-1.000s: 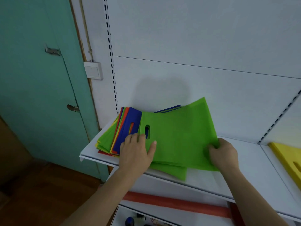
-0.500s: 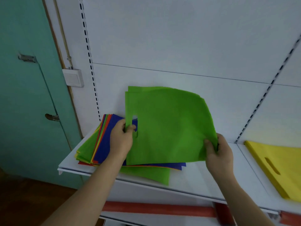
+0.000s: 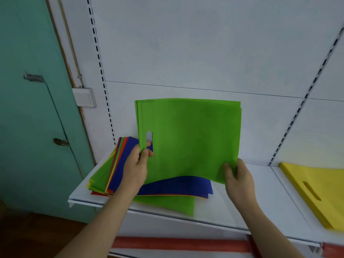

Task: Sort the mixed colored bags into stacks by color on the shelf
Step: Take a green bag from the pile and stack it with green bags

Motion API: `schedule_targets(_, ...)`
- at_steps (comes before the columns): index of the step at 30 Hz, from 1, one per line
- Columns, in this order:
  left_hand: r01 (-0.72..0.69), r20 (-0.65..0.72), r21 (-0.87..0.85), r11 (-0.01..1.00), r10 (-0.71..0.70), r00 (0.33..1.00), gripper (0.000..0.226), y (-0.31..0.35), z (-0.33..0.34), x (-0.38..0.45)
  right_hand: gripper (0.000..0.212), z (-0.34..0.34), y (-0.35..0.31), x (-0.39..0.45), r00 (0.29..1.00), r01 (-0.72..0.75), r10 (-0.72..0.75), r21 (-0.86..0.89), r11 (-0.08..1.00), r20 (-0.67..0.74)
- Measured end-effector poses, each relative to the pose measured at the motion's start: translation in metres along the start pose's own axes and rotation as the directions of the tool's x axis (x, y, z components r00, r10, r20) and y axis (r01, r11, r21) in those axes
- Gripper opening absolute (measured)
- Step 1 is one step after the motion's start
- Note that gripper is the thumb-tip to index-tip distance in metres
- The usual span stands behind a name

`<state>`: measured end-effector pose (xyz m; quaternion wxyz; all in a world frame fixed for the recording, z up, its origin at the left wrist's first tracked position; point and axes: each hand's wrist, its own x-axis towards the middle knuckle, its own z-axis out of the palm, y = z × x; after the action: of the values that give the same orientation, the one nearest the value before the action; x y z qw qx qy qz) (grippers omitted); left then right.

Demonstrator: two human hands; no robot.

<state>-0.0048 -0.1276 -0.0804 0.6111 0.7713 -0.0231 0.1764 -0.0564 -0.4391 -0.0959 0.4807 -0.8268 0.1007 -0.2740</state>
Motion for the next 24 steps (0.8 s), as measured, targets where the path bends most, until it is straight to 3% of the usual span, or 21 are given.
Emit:
schedule_targets(6, -0.074, -0.017, -0.043, 0.996, 0.073, 0.997, 0.032, 0.019, 0.033, -0.007, 0.016, -0.033, 0.007, -0.021, 0.981, -0.038, 0.043, 0.027, 0.999, -0.19)
schedule_targets(11, -0.116, 0.104, -0.107, 0.987, 0.128, 0.986, 0.029, 0.033, 0.089, -0.031, 0.017, -0.086, 0.031, -0.045, 0.951, -0.047, 0.015, -0.095, 0.994, -0.309)
schedule_targets(15, -0.159, 0.161, -0.124, 0.979, 0.178, 0.971, 0.021, 0.056, 0.14, -0.06, 0.048, -0.146, 0.053, -0.063, 0.894, -0.071, 0.04, -0.053, 0.996, -0.447)
schedule_targets(18, -0.169, 0.134, -0.143, 0.975, 0.188, 0.973, 0.028, 0.079, 0.181, -0.086, 0.039, -0.199, 0.074, -0.072, 0.847, -0.092, 0.067, -0.02, 0.996, -0.527)
schedule_targets(21, -0.196, 0.099, -0.127, 0.972, 0.209, 0.973, 0.033, 0.102, 0.23, -0.117, 0.025, -0.257, 0.098, -0.082, 0.835, -0.112, 0.027, -0.122, 0.986, -0.55)
schedule_targets(24, -0.166, 0.153, -0.116, 0.979, 0.183, 0.971, 0.018, 0.122, 0.289, -0.157, 0.028, -0.321, 0.122, -0.099, 0.829, -0.112, -0.018, -0.198, 0.974, -0.558)
